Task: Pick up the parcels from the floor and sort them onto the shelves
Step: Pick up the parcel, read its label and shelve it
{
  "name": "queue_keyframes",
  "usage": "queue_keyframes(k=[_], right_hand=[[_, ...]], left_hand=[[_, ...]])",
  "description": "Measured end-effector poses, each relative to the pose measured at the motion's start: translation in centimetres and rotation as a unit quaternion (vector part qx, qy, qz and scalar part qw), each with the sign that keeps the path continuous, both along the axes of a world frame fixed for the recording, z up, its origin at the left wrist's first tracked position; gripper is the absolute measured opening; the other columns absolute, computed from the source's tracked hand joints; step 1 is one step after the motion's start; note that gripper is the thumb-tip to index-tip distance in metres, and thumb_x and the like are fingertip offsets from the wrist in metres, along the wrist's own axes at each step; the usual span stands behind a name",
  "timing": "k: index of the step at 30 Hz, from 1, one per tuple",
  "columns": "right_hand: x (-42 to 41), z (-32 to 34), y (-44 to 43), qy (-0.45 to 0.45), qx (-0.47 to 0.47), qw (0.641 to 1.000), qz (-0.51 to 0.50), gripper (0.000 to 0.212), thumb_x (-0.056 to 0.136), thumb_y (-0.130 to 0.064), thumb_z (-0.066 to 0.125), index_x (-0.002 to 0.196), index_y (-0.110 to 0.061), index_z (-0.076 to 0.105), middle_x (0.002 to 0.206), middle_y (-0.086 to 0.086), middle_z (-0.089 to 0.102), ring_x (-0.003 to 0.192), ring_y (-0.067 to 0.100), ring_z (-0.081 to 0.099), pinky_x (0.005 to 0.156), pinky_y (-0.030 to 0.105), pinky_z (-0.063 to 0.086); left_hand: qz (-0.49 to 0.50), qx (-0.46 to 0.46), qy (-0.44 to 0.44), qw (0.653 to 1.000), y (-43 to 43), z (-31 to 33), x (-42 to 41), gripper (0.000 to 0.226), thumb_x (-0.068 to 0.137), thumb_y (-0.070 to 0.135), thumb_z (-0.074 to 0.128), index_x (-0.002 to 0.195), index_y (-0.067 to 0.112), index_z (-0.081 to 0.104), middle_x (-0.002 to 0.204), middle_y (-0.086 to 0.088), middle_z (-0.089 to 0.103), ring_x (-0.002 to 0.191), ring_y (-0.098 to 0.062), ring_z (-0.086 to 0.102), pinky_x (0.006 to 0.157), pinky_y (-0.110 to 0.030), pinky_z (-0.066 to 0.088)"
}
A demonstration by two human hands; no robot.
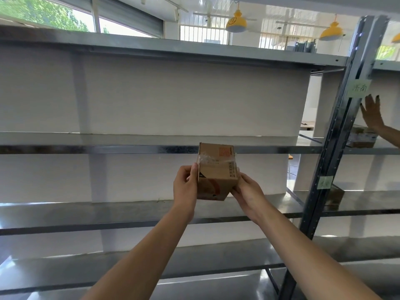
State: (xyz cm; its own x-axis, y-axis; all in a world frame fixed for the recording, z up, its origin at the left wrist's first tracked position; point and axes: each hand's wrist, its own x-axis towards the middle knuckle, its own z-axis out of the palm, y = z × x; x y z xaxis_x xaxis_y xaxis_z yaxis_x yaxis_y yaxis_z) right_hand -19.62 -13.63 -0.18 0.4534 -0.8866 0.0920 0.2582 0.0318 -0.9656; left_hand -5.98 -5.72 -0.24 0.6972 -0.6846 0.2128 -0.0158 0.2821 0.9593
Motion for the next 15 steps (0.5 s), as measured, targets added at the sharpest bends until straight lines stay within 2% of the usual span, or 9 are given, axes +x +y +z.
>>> queue_keyframes(k=[3, 6, 10, 12, 15], right_hand=[[0.3, 0.3, 0.0, 0.008, -0.03, 1.0, -0.005, 0.029, 0.103, -0.029, 0.048, 0.122, -0.016, 0.066, 0.116, 0.006, 0.073, 0.113, 0.018, 0.066, 0.104, 0.034, 0.05], [0.6, 0.3, -0.1, 0.079, -0.071, 0.994, -0.02, 0.032, 0.101, -0.041, 0.046, 0.12, -0.025, 0.067, 0.117, 0.0, 0.072, 0.116, 0.017, 0.062, 0.108, 0.038, 0.046], [1.0, -0.2, -0.1, 0.167, -0.109, 0.978, -0.063, 0.036, 0.097, -0.056, 0.041, 0.12, -0.036, 0.062, 0.136, 0.0, 0.056, 0.126, 0.022, 0.052, 0.111, 0.045, 0.041], [1.0, -0.6, 0.0, 0.179, -0.103, 0.977, -0.061, 0.033, 0.097, -0.056, 0.041, 0.119, -0.041, 0.06, 0.141, 0.002, 0.048, 0.124, 0.022, 0.05, 0.106, 0.042, 0.046], [0.9, -0.9, 0.2, 0.141, -0.068, 0.987, -0.026, 0.028, 0.102, -0.046, 0.042, 0.121, -0.041, 0.061, 0.135, 0.003, 0.058, 0.121, 0.021, 0.057, 0.099, 0.037, 0.052]], left_hand=[[0.0, 0.015, -0.012, 1.0, 0.1, -0.1, 0.1, 0.032, 0.105, 0.04, 0.04, 0.11, 0.015, 0.059, 0.103, -0.003, 0.066, 0.092, -0.009, 0.061, 0.069, -0.016, 0.044], [-0.018, 0.037, 0.009, 0.999, -0.1, -0.8, 0.6, 0.03, 0.106, 0.038, 0.039, 0.115, 0.02, 0.062, 0.111, -0.007, 0.068, 0.102, -0.023, 0.066, 0.087, -0.037, 0.058], [-0.029, 0.057, -0.002, 0.998, 0.0, -1.2, 0.9, 0.032, 0.108, 0.037, 0.035, 0.112, 0.029, 0.066, 0.112, -0.005, 0.071, 0.108, -0.026, 0.066, 0.097, -0.043, 0.056], [-0.031, 0.073, -0.021, 0.997, 0.2, -1.0, 1.2, 0.034, 0.107, 0.041, 0.035, 0.116, 0.03, 0.065, 0.115, -0.005, 0.07, 0.111, -0.026, 0.065, 0.102, -0.046, 0.053], [-0.043, 0.094, -0.028, 0.994, 0.5, -0.3, 1.5, 0.043, 0.104, 0.048, 0.037, 0.125, 0.021, 0.063, 0.115, -0.007, 0.07, 0.11, -0.026, 0.066, 0.104, -0.047, 0.051]])
